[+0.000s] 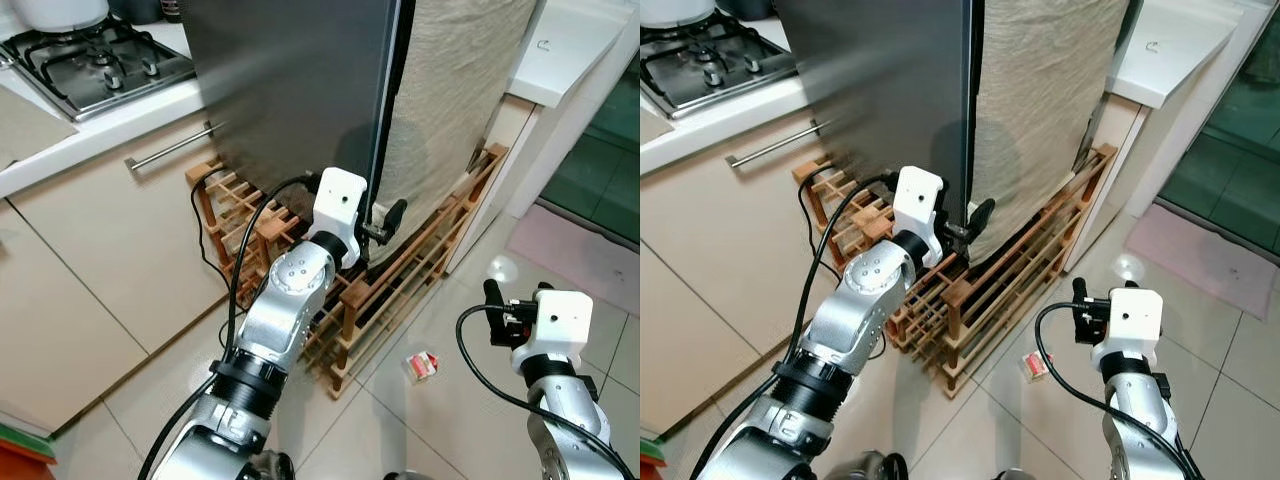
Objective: Restocking fridge
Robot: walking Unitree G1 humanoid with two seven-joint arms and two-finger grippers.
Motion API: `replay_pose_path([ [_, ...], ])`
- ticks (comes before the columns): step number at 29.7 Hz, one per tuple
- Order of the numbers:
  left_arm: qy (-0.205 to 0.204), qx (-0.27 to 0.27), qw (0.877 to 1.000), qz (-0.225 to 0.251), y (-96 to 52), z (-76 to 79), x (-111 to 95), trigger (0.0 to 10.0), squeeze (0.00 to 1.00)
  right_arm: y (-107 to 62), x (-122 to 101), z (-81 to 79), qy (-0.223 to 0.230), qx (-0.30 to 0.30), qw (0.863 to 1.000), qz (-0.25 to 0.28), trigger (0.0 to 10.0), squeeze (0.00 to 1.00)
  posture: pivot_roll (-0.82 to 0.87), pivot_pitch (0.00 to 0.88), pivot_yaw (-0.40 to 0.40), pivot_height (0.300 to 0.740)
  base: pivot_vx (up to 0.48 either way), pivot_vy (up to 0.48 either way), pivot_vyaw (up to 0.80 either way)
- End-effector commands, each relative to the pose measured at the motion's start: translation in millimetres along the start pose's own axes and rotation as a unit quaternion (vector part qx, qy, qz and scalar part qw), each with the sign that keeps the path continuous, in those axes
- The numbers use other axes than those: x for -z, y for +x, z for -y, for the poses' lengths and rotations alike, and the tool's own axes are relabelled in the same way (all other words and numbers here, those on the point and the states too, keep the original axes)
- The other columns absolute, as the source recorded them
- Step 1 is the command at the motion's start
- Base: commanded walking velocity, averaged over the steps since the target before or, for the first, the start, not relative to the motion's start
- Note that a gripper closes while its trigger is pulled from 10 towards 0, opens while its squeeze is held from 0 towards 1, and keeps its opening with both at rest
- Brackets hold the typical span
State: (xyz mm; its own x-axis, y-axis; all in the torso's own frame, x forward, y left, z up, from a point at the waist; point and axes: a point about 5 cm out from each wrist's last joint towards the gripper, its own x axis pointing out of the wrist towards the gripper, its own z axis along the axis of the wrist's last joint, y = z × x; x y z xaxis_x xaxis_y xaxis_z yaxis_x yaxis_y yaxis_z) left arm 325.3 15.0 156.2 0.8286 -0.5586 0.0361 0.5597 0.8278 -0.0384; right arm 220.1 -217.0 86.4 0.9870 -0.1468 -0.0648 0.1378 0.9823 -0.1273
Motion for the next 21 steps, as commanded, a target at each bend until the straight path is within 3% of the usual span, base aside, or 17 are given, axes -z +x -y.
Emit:
replay_pose_path([
  [1, 0.006, 0.006, 1.000, 0.006, 5.2, 5.4, -1.4, 10.0, 0.00, 0.1, 1.3, 2.6, -0.004, 0.004, 1.000, -0.001, 10.0, 0.00, -0.02, 0.058, 0.021, 0.740, 0.000, 0.000, 0.00],
  [21, 0.009, 0.002, 1.000, -0.002, 24.4, 15.5, 5.6, 10.0, 0.00, -3.1, 1.3, 2.1, -0.002, 0.006, 1.000, -0.001, 10.0, 0.00, -0.03, 0.076, 0.025, 0.740, 0.000, 0.000, 0.00],
])
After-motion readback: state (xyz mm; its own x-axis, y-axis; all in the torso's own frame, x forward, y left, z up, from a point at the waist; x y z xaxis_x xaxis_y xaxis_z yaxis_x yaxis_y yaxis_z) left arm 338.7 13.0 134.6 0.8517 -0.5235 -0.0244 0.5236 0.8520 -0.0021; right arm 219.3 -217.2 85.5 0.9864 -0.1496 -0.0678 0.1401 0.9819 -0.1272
